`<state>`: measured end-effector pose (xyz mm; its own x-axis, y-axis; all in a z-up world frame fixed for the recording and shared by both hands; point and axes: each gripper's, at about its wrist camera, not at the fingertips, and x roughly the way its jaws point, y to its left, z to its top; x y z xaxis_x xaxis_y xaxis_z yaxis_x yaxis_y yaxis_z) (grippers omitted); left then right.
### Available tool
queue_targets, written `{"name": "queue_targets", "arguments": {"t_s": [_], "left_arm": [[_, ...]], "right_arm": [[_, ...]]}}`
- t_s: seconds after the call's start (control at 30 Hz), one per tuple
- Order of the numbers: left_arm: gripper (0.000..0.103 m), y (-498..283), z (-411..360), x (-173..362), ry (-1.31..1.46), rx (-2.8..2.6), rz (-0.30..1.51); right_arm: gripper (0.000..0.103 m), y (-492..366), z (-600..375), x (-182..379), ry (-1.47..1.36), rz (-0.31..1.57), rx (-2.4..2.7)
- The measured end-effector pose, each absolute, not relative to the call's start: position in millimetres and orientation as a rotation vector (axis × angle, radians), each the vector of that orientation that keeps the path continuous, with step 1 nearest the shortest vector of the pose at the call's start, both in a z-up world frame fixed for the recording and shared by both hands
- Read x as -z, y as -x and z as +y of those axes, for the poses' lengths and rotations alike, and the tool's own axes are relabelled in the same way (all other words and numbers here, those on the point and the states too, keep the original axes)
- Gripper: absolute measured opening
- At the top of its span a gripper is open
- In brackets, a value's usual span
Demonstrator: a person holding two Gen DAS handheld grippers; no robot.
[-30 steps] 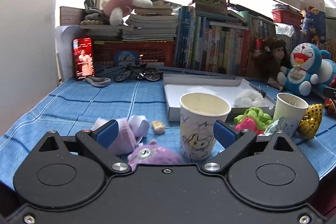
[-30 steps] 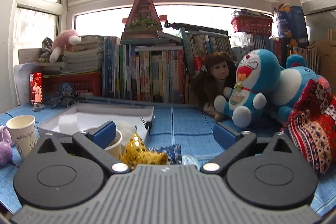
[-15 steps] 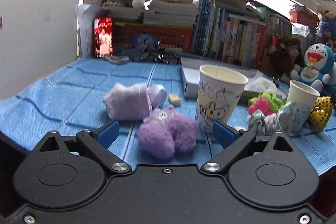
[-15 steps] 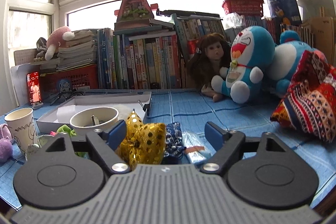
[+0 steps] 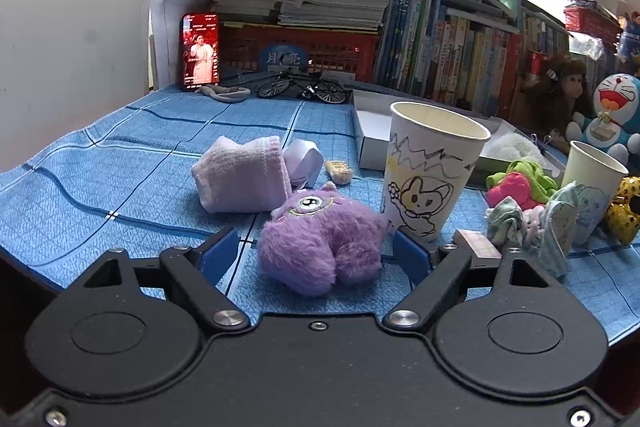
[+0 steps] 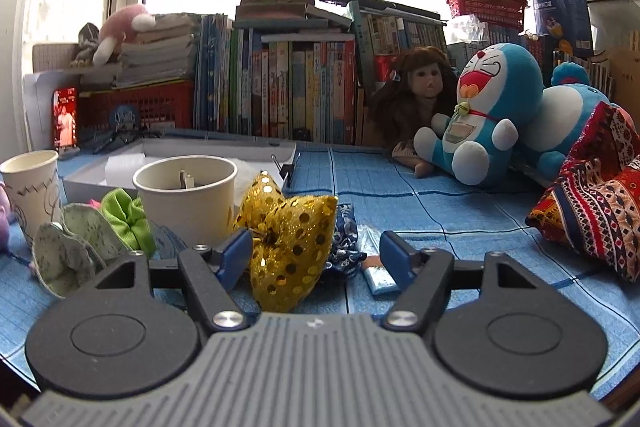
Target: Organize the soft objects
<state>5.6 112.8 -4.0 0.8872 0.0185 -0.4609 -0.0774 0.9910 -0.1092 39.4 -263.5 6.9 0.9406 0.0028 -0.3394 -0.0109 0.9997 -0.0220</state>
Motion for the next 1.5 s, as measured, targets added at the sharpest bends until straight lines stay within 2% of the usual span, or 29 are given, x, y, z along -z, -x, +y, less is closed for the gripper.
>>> {"name": "queue_targets", "arguments": {"t_s": [0.13,0.47,0.77,0.83,0.9,1.0,1.5], "left_arm": [[0.081,-9,112,7,0.146,-0.051,0.481],[0.08,-15,111,11,0.152,-0.053,0.488],[0.071,-22,108,15,0.157,-0.057,0.494],[0.067,-23,108,16,0.16,-0.064,0.495],[0.066,-23,109,15,0.161,-0.067,0.5],[0.064,-21,106,12,0.148,-0.074,0.498],[0.063,-2,107,-36,0.149,-0.069,0.362]], "right_arm": [[0.072,-42,-259,-5,0.037,0.352,-0.02],[0.06,-49,-253,0,0.047,0.376,-0.031],[0.053,-53,-249,2,0.052,0.39,-0.035],[0.05,-53,-249,3,0.05,0.391,-0.033],[0.041,-53,-249,4,0.046,0.391,-0.026],[0.037,-51,-248,3,0.049,0.382,-0.021],[0.035,-41,-255,-33,0.043,0.281,0.074]]}}
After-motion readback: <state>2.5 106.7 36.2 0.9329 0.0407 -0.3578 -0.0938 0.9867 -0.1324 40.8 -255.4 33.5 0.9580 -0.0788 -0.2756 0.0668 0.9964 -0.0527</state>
